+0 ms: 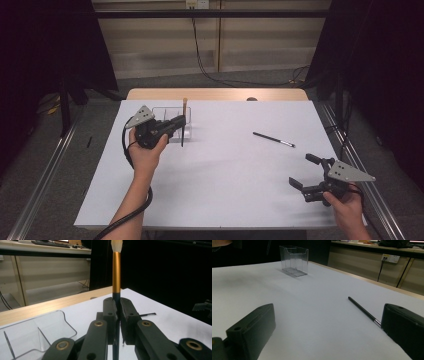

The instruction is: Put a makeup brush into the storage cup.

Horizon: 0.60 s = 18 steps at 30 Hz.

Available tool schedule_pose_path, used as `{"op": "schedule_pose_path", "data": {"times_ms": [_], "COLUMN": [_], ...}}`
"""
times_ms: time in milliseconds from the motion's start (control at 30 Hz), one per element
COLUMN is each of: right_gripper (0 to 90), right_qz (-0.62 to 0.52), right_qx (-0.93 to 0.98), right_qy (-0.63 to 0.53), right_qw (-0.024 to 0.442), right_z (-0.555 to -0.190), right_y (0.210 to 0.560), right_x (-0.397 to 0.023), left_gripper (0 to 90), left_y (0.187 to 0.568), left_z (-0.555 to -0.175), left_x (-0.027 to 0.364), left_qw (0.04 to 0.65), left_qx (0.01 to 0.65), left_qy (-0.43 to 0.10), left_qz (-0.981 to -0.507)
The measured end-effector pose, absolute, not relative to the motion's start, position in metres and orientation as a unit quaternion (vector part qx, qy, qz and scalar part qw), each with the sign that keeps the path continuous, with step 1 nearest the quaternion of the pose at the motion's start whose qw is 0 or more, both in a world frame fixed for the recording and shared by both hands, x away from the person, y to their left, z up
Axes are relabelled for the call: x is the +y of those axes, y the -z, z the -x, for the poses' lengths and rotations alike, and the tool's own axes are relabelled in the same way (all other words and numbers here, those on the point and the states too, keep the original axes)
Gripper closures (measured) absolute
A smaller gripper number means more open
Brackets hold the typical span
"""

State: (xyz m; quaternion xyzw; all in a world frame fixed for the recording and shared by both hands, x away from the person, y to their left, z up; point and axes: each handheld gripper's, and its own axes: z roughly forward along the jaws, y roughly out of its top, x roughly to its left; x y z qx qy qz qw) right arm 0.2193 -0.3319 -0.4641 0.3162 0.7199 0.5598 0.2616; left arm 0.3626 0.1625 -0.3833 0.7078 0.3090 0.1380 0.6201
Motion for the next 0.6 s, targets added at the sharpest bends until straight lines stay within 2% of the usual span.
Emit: {"op": "schedule_pose_path", "data": {"times_ms": [600], "right_gripper": [0.0], "right_qz": [-0.315], "right_qx": [0.719], "right_qy": [-0.561], "right_qw": [0.263], "right_z": [-0.219], "right_y": [0.464], "right_x": [-0.333], "left_gripper": [83.9], "left_y": [0.373], "left_z": [-0.378], "left_x": [0.16], "left_qw": [0.627], "left_qx": [0.323], "left_qy": [-0.167], "left_qz": [-0.689]}}
